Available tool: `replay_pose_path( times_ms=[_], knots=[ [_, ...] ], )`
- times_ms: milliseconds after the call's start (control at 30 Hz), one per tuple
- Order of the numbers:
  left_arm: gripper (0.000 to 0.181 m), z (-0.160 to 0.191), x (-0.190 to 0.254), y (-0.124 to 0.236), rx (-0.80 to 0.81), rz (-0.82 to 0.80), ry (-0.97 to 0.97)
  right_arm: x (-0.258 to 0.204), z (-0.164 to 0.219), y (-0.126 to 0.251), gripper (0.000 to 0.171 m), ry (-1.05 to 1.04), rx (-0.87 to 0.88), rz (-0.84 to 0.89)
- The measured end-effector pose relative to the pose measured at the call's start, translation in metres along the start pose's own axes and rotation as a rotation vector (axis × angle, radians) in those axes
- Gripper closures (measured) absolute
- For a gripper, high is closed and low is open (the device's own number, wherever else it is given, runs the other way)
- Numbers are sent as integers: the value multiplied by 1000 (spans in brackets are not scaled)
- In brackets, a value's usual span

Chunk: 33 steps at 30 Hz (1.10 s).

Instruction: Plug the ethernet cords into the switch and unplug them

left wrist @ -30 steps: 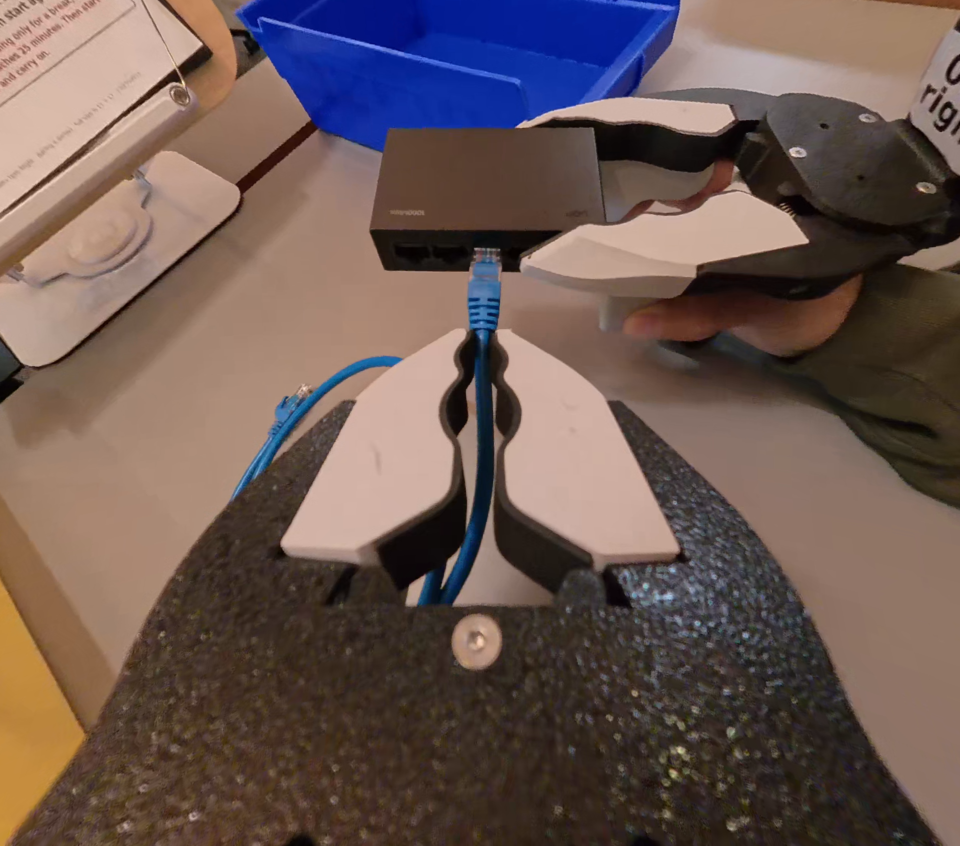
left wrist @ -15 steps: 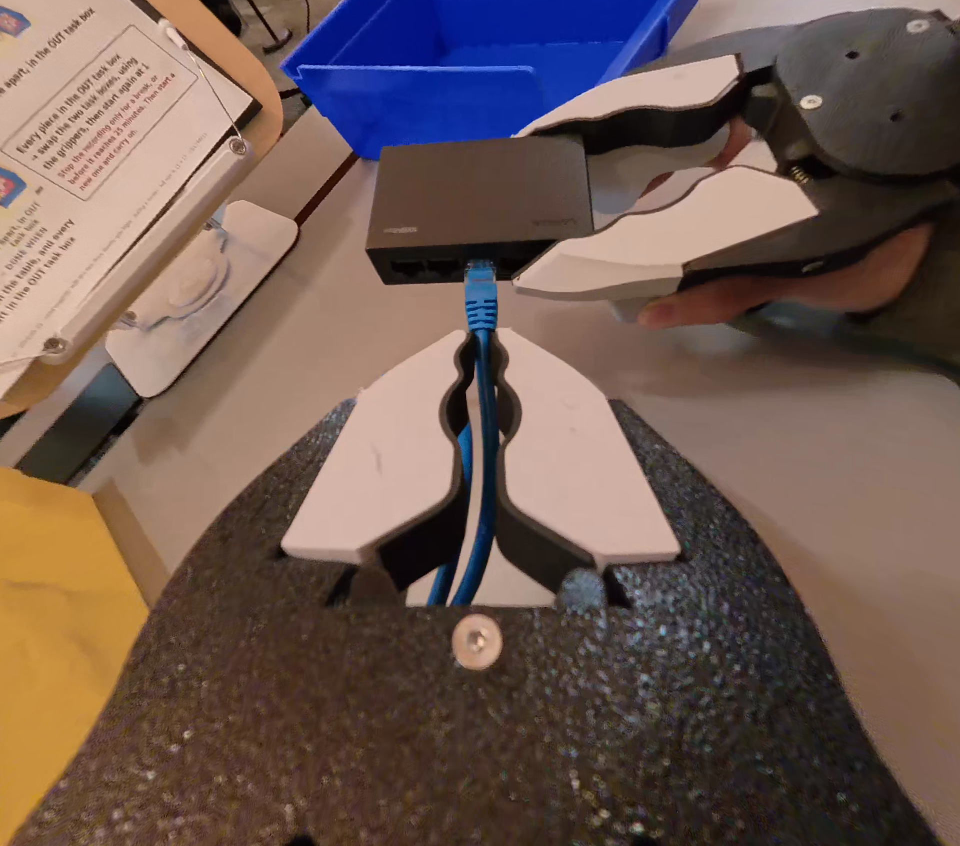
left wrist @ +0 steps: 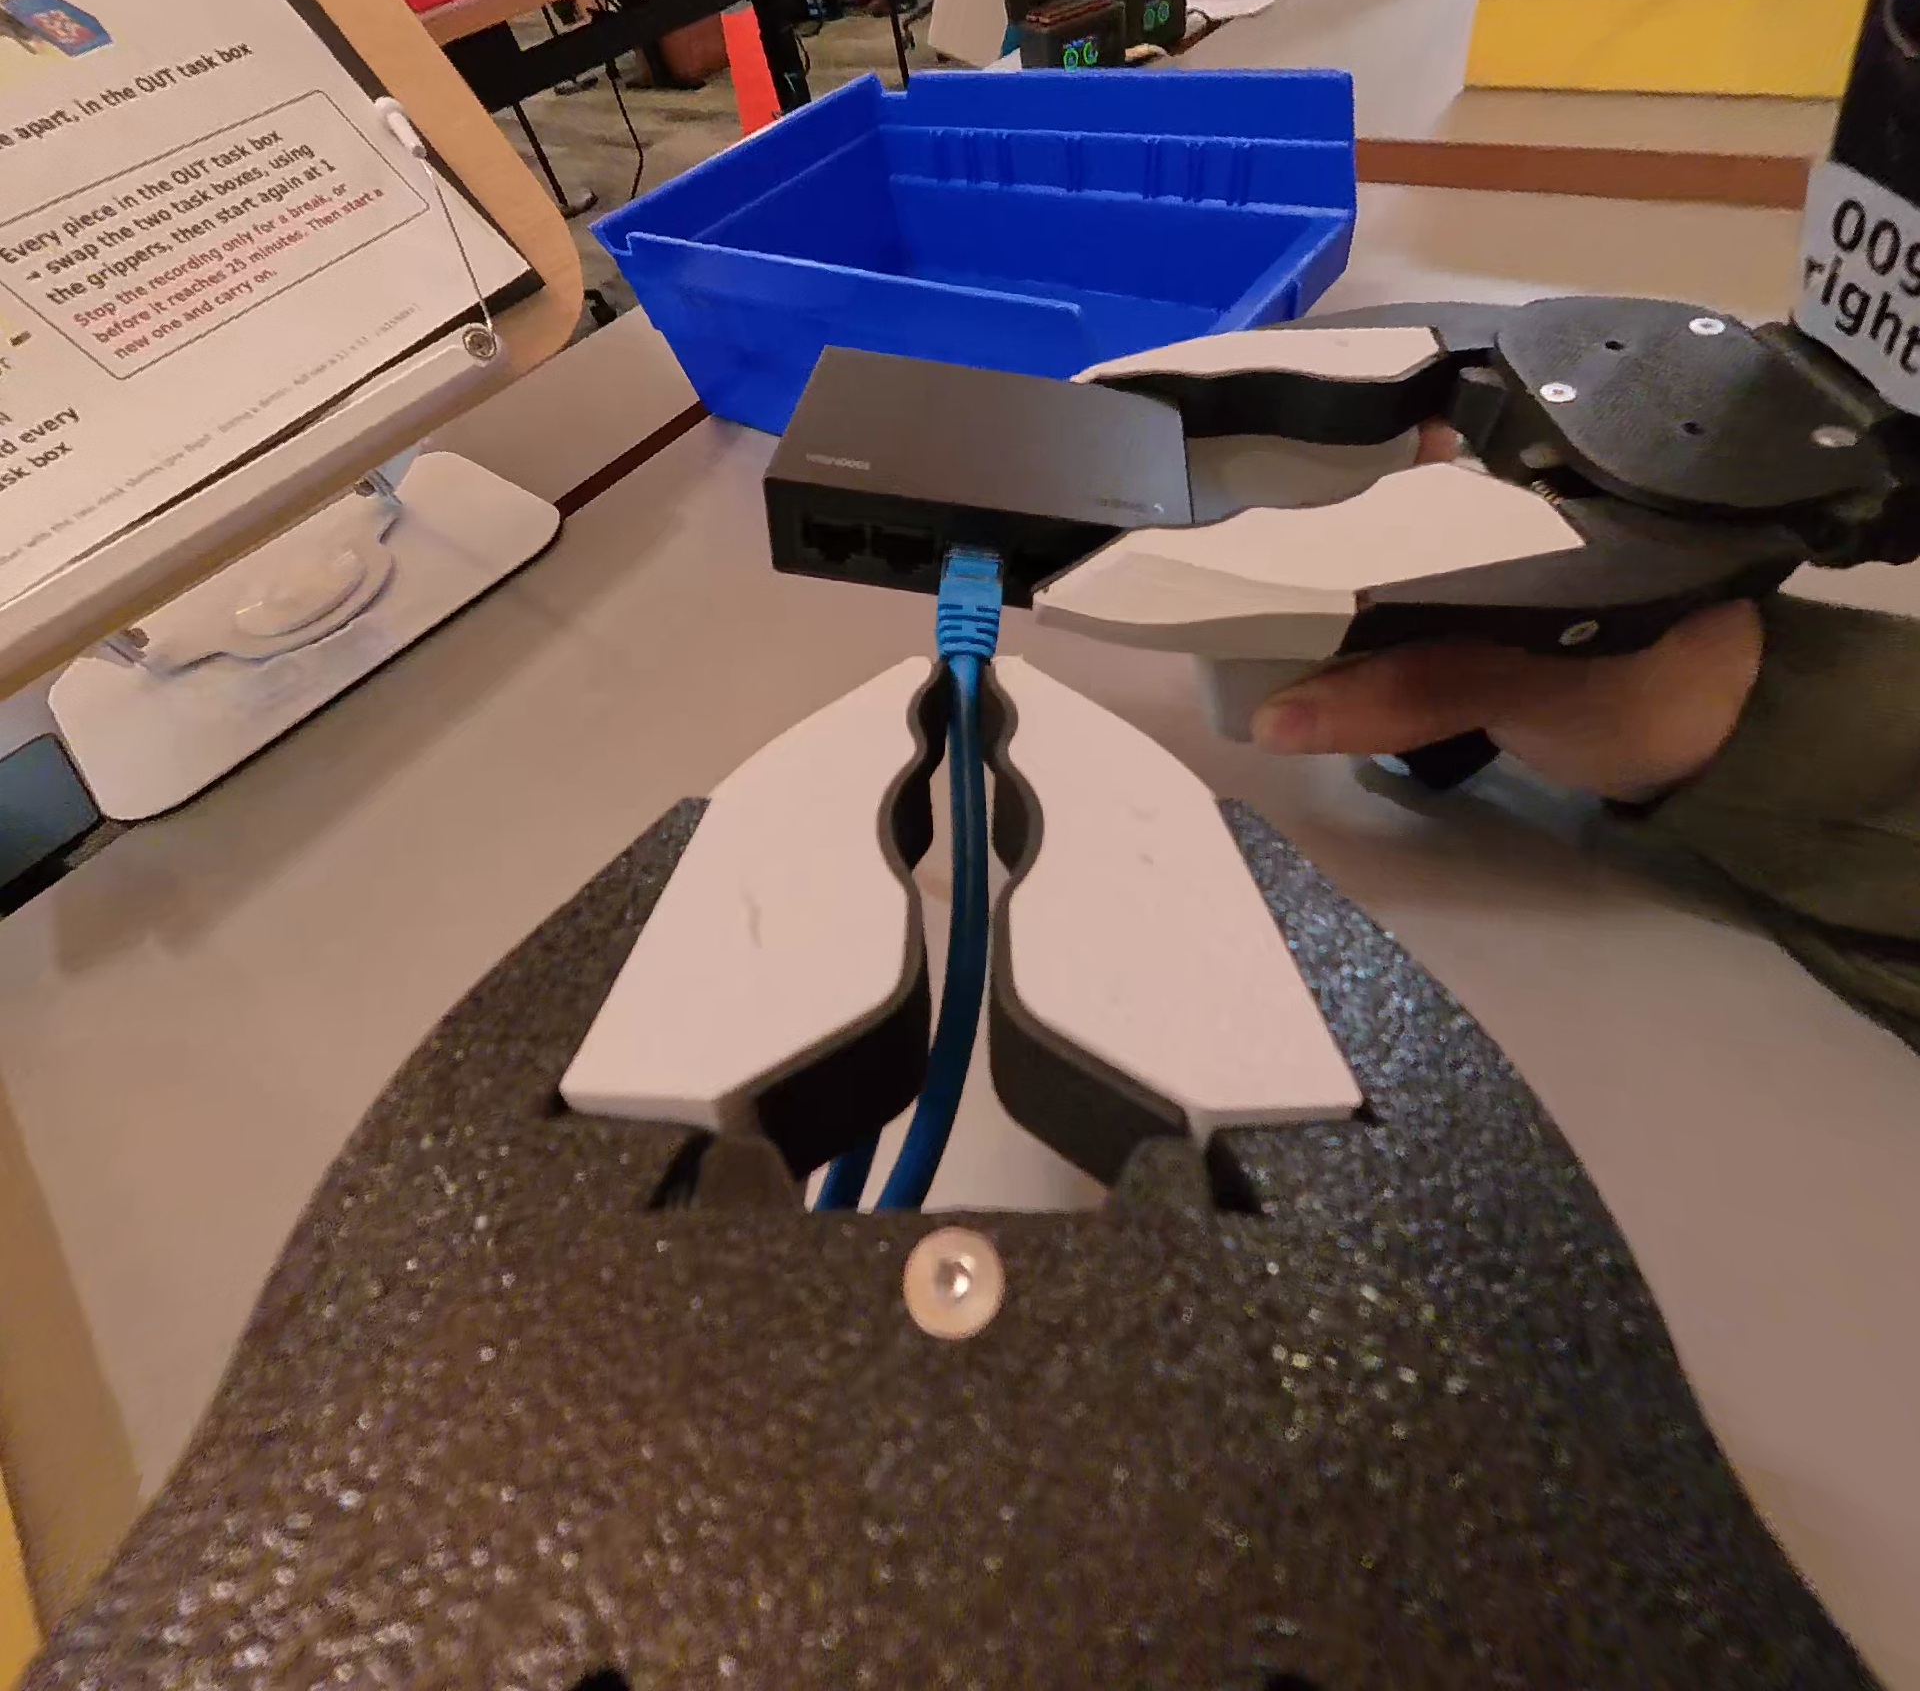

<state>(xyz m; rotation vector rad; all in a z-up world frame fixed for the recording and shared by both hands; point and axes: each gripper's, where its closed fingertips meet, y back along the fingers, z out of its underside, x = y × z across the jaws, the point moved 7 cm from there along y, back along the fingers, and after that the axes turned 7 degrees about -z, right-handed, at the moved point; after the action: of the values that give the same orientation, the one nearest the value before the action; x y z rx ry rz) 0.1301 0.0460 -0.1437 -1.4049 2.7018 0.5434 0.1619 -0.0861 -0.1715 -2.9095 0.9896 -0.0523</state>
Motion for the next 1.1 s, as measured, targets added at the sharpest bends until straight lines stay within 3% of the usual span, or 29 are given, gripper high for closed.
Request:
replay_pose_path(
  times_ms=[167, 300, 433, 633, 800, 933, 1033, 1100],
  knots=[
    [177, -3, 1, 0, -49, -12, -96, -1, 0, 1, 108, -9, -10, -4],
    [176, 1, -5, -3, 3, 50, 102, -2, 0, 0, 108, -13, -4, 15],
    [176, 4, -1, -5, 33, -42, 21, 0, 1, -1, 108, -26, -21, 14],
    [176, 9, -5, -6, -14, 30, 64, 1, 2, -2, 109, -30, -42, 7],
    [168, -9, -17, 26, 67, -19, 79, 5, 2, 0, 109, -39, -35, 75],
    [167, -19, -79, 72, 80, -236, 118, 8, 1, 3, 109, -73, -4, 56],
    [163, 4, -153, 99, -86, -459, 194, 5, 0, 3, 109, -60, 3, 25],
    [156, 26, -194, 105, -214, -515, 247, 4, 1, 1, 109, -46, -14, 23]
  ],
)
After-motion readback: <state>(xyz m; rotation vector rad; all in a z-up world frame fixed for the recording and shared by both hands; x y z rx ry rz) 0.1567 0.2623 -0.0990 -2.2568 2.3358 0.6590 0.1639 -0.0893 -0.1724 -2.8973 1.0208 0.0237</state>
